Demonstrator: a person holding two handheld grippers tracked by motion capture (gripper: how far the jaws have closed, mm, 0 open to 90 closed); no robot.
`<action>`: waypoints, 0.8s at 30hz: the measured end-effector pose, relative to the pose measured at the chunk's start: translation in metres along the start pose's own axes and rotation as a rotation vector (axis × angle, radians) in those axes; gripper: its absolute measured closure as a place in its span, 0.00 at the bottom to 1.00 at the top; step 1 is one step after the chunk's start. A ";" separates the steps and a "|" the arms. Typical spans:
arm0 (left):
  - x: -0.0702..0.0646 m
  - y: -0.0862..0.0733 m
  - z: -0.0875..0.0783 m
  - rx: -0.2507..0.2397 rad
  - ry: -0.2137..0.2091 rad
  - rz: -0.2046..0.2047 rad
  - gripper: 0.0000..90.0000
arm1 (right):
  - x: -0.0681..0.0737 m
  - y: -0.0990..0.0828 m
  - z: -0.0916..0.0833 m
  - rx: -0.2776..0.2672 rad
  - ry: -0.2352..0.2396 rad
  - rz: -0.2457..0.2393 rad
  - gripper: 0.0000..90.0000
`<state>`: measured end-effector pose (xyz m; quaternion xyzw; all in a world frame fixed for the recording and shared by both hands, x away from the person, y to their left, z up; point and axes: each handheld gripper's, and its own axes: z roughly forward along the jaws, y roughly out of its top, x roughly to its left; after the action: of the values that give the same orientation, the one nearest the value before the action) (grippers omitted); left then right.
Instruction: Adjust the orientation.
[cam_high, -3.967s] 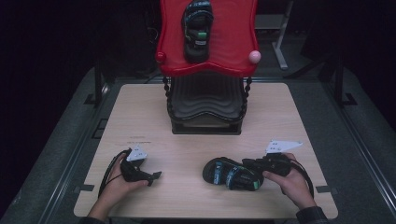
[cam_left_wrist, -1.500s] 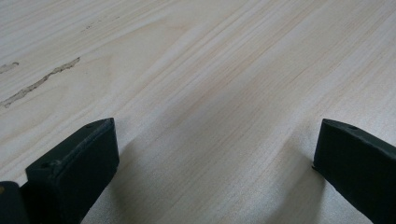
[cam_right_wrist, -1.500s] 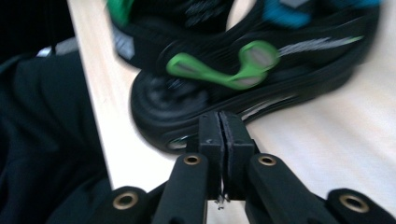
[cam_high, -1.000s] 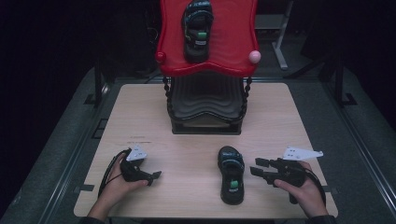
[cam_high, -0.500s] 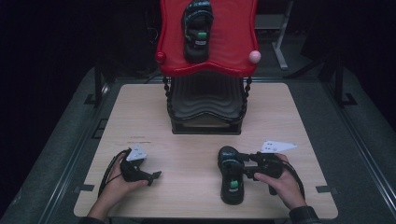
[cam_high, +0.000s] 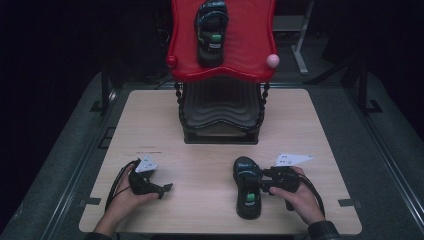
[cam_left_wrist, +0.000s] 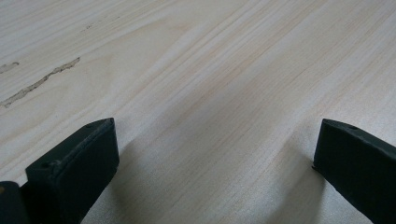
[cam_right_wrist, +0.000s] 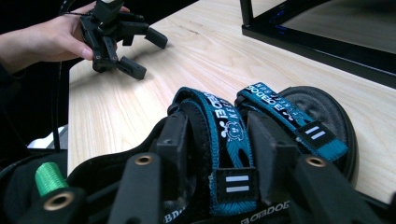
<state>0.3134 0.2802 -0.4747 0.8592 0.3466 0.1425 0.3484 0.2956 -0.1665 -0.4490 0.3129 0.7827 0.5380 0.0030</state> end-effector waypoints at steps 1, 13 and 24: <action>0.000 0.000 0.000 0.000 0.000 0.000 0.00 | 0.000 0.000 0.000 -0.003 -0.003 -0.003 0.70; 0.000 0.000 0.000 0.000 0.000 0.000 0.00 | -0.001 0.000 -0.006 -0.014 0.007 0.021 0.74; 0.000 0.000 0.000 0.001 0.000 0.000 0.00 | 0.003 0.009 -0.021 -0.070 -0.002 0.013 0.74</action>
<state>0.3134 0.2802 -0.4747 0.8593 0.3465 0.1424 0.3481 0.2907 -0.1808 -0.4314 0.3184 0.7612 0.5648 0.0115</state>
